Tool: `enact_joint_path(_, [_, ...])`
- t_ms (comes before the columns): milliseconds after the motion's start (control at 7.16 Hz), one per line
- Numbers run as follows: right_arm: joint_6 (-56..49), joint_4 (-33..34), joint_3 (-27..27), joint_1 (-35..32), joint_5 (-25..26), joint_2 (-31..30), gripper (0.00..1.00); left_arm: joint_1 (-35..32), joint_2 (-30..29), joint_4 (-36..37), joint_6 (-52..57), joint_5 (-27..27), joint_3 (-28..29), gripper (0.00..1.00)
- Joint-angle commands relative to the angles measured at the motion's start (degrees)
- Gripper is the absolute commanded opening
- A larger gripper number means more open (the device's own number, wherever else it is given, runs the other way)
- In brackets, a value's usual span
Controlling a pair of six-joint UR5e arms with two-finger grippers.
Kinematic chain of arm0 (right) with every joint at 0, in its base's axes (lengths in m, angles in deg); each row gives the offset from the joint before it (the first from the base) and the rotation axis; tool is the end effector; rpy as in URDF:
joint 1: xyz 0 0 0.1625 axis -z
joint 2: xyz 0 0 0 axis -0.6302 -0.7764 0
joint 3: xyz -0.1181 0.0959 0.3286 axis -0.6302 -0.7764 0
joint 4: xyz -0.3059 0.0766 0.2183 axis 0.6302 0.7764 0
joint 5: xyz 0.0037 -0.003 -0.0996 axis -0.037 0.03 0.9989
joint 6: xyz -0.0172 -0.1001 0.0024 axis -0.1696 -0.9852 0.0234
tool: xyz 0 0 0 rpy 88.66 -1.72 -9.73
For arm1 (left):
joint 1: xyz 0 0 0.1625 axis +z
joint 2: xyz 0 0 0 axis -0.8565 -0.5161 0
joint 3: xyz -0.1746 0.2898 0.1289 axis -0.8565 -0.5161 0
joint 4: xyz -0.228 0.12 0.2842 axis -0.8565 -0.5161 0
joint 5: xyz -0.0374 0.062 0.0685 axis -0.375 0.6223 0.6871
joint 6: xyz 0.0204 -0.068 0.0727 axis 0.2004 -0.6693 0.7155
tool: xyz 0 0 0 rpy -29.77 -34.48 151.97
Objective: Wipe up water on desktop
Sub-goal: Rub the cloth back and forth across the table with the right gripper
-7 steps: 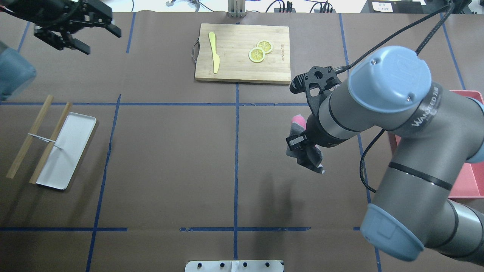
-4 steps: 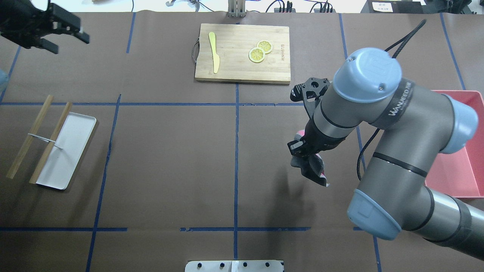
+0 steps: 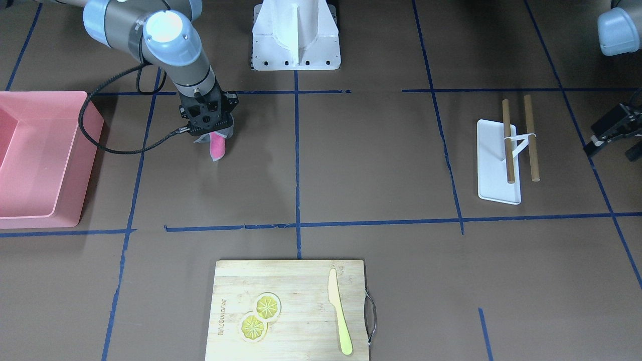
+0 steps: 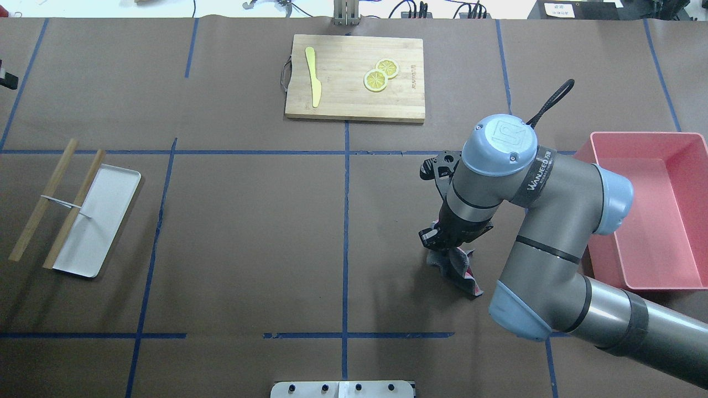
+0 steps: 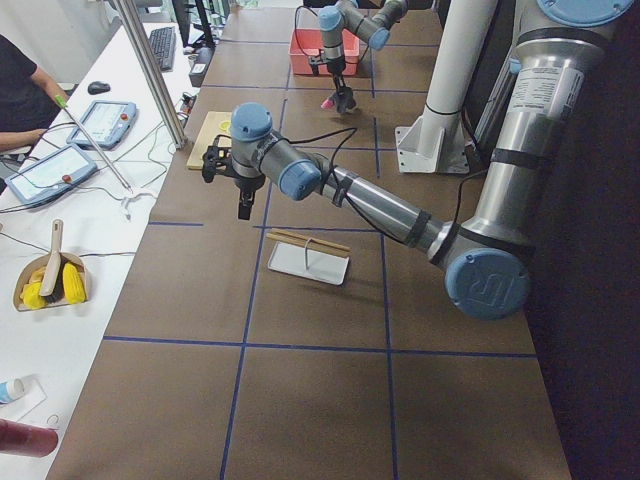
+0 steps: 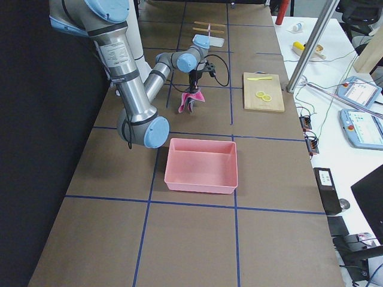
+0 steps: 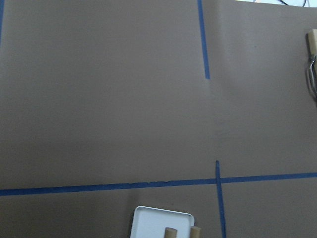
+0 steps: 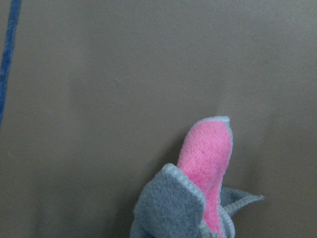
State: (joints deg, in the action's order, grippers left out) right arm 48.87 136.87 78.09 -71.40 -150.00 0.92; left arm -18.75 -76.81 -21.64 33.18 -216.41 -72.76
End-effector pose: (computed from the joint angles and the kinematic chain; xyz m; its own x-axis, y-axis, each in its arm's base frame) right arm -0.4278 -0.3672 0.2644 0.6592 -0.2611 0.7052 0.3028 0.9506 0.0689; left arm 0.0492 -0.5053 0.3890 0.5915 0.0504 -0.8047 0.1549 0.9723 0.1747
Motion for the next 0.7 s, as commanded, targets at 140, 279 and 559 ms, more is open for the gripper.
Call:
enact_joint_path(140, [-0.5, -8.8, -9.3, -6.0, -0.3, -0.4, 0.0, -0.7, 2.5, -0.1, 1.4, 0.0, -1.0, 1.0])
enact_joint_path(279, [-0.6, -9.1, -11.2, -8.2, -0.3, -0.5, 0.0, -0.8, 3.3, -0.1, 1.4, -0.1, -2.3, 1.0])
enact_joint_path(559, [-7.3, -9.1, -16.0, -15.2, -3.0, -0.3, 0.0, -0.8, 4.6, 0.0, 1.0, -0.1, -5.3, 1.0])
